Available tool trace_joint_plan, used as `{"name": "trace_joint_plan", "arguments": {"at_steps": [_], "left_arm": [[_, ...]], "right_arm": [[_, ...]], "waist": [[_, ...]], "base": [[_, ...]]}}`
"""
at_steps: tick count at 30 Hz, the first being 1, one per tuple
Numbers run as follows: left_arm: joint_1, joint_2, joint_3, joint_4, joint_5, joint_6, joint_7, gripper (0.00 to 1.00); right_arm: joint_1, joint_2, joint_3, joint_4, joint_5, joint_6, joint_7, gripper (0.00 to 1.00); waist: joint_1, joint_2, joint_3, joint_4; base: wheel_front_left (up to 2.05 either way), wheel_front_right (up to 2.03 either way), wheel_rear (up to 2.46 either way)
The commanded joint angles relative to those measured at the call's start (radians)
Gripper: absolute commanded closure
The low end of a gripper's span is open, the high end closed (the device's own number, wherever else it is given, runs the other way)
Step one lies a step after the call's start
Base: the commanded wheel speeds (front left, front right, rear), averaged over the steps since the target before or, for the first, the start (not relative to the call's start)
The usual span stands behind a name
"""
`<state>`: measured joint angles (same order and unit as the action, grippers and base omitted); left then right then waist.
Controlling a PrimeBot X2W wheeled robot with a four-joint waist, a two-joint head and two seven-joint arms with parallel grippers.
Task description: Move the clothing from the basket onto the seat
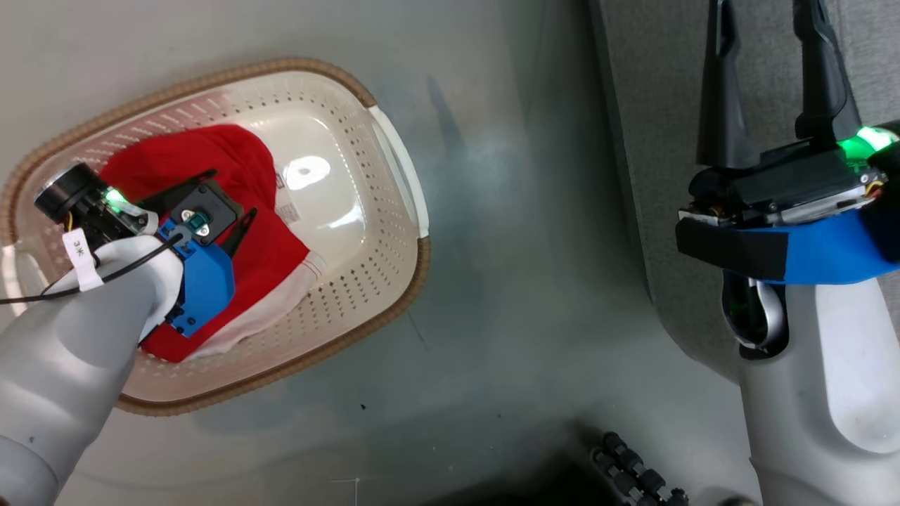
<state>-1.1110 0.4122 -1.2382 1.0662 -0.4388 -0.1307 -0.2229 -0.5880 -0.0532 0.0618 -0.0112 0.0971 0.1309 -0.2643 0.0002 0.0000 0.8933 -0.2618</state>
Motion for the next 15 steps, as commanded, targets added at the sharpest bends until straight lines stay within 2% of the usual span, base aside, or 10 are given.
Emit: {"name": "trace_joint_plan", "arguments": {"at_steps": [1,15], "left_arm": [[-0.017,0.004,-0.009,0.005,0.001,0.001,0.003,0.0],[-0.108,0.03,-0.044,0.074,0.031,0.001,0.115,0.0]], "right_arm": [[-0.019,0.004,0.002,-0.009,0.007,0.0,0.0,0.0],[-0.044,0.004,0.003,-0.072,0.005,0.0,0.0,0.0]], "waist": [[-0.0002,0.0,0.038,-0.012],[-0.0002,0.0,0.16,-0.028]], "base": [[0.0,0.0,0.0],[0.0,0.0,0.0]]}}
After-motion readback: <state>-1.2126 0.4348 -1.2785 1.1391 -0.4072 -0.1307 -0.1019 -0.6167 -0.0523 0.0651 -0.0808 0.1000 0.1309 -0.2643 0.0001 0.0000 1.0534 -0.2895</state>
